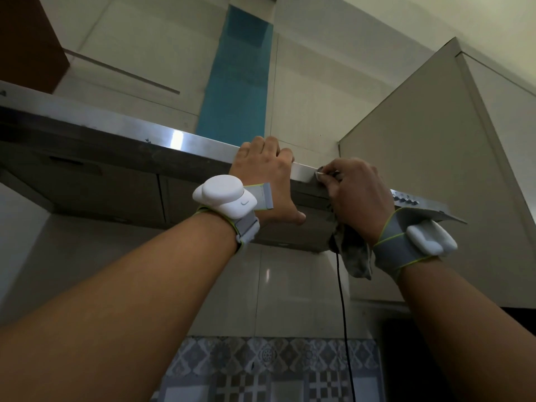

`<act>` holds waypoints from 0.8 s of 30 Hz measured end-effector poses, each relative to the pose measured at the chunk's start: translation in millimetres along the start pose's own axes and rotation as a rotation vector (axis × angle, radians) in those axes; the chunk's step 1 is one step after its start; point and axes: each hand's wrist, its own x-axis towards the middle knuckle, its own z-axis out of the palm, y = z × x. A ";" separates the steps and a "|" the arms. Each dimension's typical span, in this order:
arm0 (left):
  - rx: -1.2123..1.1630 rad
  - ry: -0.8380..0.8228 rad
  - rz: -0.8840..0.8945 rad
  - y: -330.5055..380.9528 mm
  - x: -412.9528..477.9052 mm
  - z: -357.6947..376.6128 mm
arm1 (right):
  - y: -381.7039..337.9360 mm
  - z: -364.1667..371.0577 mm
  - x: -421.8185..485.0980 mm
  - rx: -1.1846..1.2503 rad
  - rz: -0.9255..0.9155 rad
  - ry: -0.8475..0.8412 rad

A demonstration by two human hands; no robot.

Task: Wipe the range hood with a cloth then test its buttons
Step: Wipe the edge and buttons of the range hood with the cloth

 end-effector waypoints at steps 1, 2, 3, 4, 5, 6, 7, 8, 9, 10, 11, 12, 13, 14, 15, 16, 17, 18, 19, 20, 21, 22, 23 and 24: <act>0.001 0.001 -0.002 0.7 -0.1 0.6 | -1.6 0.3 3.1 0.003 0.003 0.001; 0.000 0.000 -0.004 0.8 -0.2 1.1 | -4.5 1.0 5.4 0.005 0.000 -0.002; -0.001 0.000 -0.007 0.6 -0.4 1.4 | -8.1 2.1 6.4 0.007 -0.008 -0.006; -0.003 0.002 -0.010 0.6 -0.5 1.6 | -11.3 3.1 5.8 0.011 -0.019 -0.010; -0.004 0.003 -0.012 0.5 -0.2 1.6 | -13.8 4.2 4.0 0.012 -0.032 -0.008; -0.007 0.003 -0.014 0.5 -0.2 1.5 | -14.9 5.4 1.3 0.009 -0.045 -0.004; -0.010 0.002 -0.015 0.6 -0.3 1.5 | -14.2 6.2 -1.5 0.005 -0.054 -0.001; -0.011 0.001 -0.015 0.5 -0.4 1.6 | -11.7 6.5 -4.2 0.002 -0.057 -0.001; -0.011 0.000 -0.013 0.3 -0.7 1.7 | -7.8 6.4 -6.5 0.000 -0.054 -0.003; -0.011 -0.003 -0.010 0.1 -0.6 1.4 | -3.2 5.5 -7.9 -0.001 -0.043 -0.005; -0.014 -0.006 -0.008 -0.2 -0.8 1.2 | 1.5 4.6 -8.7 -0.002 -0.030 -0.007; -0.015 -0.010 -0.007 -0.6 -0.5 0.9 | 5.9 3.6 -8.3 -0.001 -0.017 -0.004; -0.016 -0.014 -0.006 -0.9 -0.3 0.7 | 9.1 2.7 -7.0 0.003 -0.002 0.002; -0.016 -0.016 -0.006 -0.9 0.1 0.5 | 10.9 1.5 -4.7 0.009 0.016 0.008; -0.016 -0.015 -0.006 -1.0 0.4 0.5 | 11.4 0.9 -1.8 0.013 0.034 0.013; -0.018 -0.012 -0.007 -0.6 0.6 0.6 | 11.0 0.8 1.4 0.014 0.044 0.014; -0.021 -0.007 -0.009 -0.1 0.8 0.8 | 9.7 0.9 4.0 0.010 0.045 0.012; -0.020 0.000 -0.012 0.5 0.7 1.3 | 8.1 1.5 5.2 0.001 0.038 0.010; -0.015 0.006 -0.015 1.2 0.2 2.0 | 6.3 2.0 4.7 -0.008 0.026 0.008; -0.010 0.010 -0.017 1.6 -0.1 2.4 | 5.0 2.3 2.8 -0.014 0.012 0.004; -0.008 0.012 -0.017 1.9 -0.2 2.5 | 5.1 2.0 -0.3 -0.017 -0.005 -0.001; -0.010 0.009 -0.018 2.2 -0.2 2.9 | 6.6 1.5 -4.1 -0.022 -0.021 -0.008; -0.014 0.006 -0.019 2.0 -0.3 2.8 | 9.1 0.4 -7.7 -0.030 -0.031 -0.013; -0.016 0.003 -0.018 2.1 -0.2 2.9 | 12.9 -1.1 -10.2 -0.040 -0.031 -0.017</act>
